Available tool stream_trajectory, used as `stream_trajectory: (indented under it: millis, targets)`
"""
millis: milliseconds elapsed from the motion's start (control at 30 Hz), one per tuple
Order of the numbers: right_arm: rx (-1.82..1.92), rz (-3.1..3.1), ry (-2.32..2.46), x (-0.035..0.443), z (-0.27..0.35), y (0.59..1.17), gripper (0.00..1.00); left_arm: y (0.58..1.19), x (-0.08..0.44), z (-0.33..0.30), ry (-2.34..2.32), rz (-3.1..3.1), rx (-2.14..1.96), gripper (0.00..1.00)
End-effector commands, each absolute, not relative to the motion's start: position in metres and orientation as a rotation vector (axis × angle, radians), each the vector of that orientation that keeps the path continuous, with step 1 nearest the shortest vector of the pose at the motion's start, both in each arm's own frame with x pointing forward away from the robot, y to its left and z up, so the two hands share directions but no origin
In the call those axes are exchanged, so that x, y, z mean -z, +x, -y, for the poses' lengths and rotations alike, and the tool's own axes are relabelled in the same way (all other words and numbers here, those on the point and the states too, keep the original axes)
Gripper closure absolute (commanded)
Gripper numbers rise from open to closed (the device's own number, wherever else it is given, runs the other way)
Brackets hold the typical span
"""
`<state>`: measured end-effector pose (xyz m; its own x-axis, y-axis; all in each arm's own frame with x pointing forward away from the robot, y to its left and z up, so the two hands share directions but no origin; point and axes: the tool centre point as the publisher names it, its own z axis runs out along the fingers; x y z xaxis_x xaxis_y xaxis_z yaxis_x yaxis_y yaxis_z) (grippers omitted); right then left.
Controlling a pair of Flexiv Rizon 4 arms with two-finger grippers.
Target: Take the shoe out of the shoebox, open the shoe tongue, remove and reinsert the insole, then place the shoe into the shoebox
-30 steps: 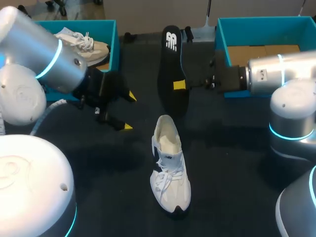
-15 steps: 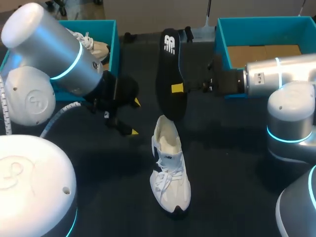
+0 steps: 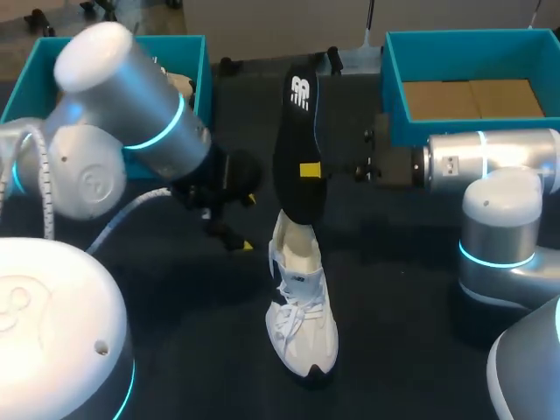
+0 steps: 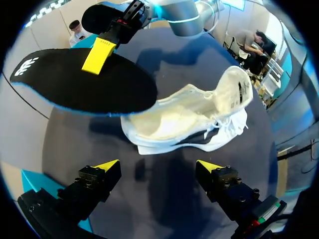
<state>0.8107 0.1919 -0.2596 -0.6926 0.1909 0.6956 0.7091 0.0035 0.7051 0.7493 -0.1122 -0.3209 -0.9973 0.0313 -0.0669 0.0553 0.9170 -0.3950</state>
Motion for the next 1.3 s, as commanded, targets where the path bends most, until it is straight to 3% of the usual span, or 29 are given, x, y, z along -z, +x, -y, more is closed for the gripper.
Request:
stream_trajectory:
  millis: [33, 1300]
  targets:
    - [1.733, 1.887, -0.928, 0.259, -0.193, 0.810, 1.00, 0.753, 0.321, 0.117, 0.068, -3.030, 0.588, 0.00]
    - [1.884, 1.853, -0.775, 0.264, -0.223, 0.796, 1.00, 0.733, 0.363, 0.124, 0.063, -3.097, 0.707, 0.00]
